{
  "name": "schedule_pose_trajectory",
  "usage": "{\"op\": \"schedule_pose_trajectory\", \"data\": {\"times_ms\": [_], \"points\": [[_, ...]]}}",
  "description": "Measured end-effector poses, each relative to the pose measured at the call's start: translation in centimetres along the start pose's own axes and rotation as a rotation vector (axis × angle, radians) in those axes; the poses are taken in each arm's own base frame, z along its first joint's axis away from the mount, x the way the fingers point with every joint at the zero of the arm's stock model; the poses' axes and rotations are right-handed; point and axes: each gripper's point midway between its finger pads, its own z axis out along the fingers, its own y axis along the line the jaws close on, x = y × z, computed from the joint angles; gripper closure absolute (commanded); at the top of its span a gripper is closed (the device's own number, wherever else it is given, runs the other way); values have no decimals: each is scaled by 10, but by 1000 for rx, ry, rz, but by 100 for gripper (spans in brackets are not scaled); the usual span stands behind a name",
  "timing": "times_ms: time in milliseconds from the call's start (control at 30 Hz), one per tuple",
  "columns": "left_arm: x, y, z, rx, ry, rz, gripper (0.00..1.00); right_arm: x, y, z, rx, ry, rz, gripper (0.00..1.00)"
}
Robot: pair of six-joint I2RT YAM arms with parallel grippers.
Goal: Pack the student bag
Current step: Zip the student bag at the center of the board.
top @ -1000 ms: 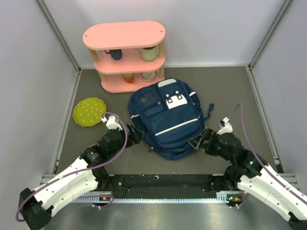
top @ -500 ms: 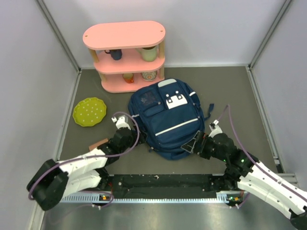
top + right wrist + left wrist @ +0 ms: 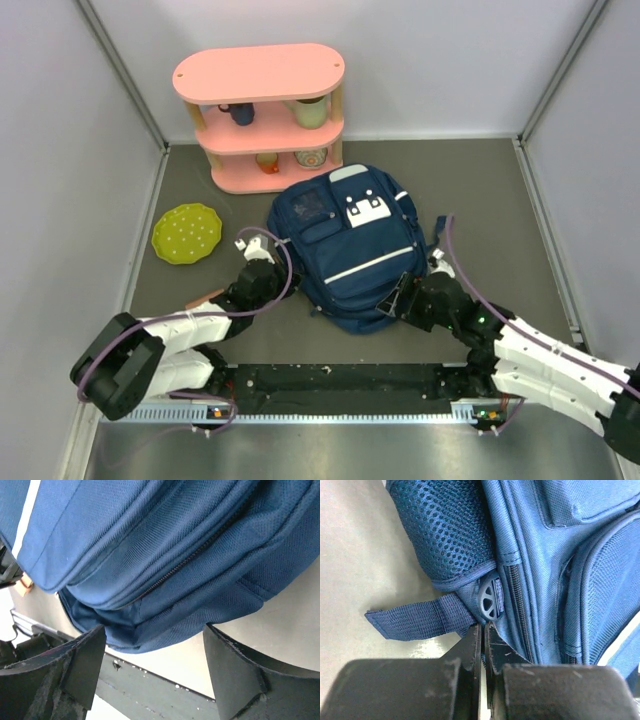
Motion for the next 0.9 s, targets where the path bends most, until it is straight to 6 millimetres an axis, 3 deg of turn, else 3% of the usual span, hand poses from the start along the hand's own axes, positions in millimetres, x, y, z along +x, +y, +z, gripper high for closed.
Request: {"op": "schedule_pose_trajectory", "data": {"times_ms": [67, 267, 367, 467, 633, 800, 900], "points": [[0, -4, 0, 21, 4, -19, 100, -4, -2, 4, 38, -12, -11, 33], [19, -17, -8, 94, 29, -78, 100, -41, -1, 13, 140, -80, -45, 34], [30, -34, -18, 137, 34, -75, 100, -60, -10, 19, 209, -86, -72, 23], [30, -42, -26, 151, 8, -78, 100, -66, -11, 16, 242, -72, -111, 11], [24, -40, -35, 134, -24, -85, 100, -69, 4, -9, 188, -106, -181, 9], [27, -32, -36, 96, -13, -60, 100, -65, 51, -61, -65, -208, -246, 14], [26, -34, -36, 89, -11, -43, 100, -56, 60, -77, -131, -208, -260, 16]]}}
